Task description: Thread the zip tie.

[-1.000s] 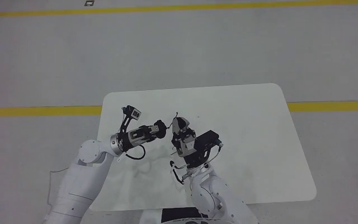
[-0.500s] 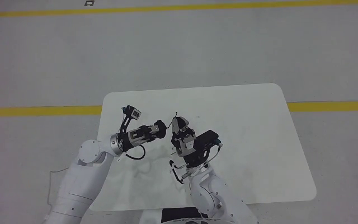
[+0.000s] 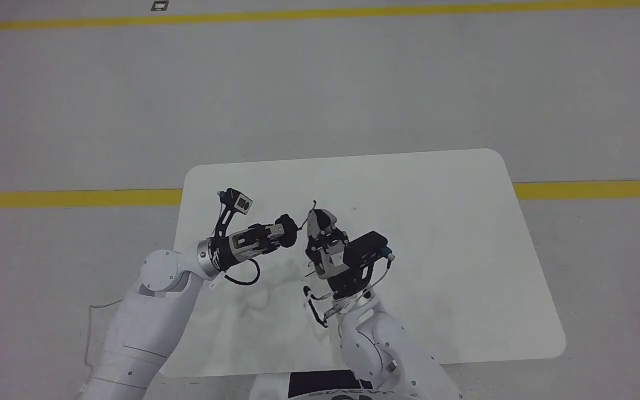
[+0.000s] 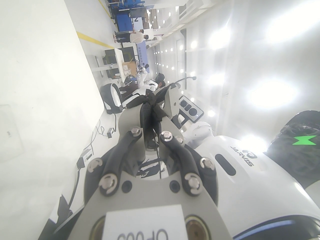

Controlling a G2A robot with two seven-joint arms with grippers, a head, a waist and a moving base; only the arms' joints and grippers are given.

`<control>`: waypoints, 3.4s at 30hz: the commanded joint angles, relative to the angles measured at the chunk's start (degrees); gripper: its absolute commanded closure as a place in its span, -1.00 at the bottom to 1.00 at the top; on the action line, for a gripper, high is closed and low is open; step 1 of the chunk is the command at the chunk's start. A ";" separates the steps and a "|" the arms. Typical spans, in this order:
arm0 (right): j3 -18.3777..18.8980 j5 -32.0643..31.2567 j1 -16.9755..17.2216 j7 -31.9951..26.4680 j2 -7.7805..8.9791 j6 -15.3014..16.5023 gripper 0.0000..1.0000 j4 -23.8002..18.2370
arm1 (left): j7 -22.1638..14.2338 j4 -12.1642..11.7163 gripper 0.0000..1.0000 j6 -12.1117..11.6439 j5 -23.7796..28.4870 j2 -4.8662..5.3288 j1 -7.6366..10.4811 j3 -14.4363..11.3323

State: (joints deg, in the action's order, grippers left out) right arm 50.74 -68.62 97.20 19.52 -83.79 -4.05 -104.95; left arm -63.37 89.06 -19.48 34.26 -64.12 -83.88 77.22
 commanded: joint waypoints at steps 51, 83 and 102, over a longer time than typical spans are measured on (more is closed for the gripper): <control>-0.86 -1.04 -0.17 -1.96 0.77 1.46 1.00 0.60 | 0.00 0.00 1.00 0.00 0.00 0.00 0.00 0.00; -1.03 -0.52 0.21 -2.56 1.16 1.18 1.00 0.55 | 0.00 0.00 1.00 0.00 0.00 0.00 0.00 0.00; 2.28 -3.22 2.39 -0.63 2.33 3.25 -1.00 -2.74 | 0.00 0.00 1.00 0.00 0.00 0.00 0.00 0.00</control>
State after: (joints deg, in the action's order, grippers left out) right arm 53.04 -71.87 99.60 18.91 -81.45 -0.76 -107.70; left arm -63.37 89.06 -19.48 34.26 -64.12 -83.88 77.22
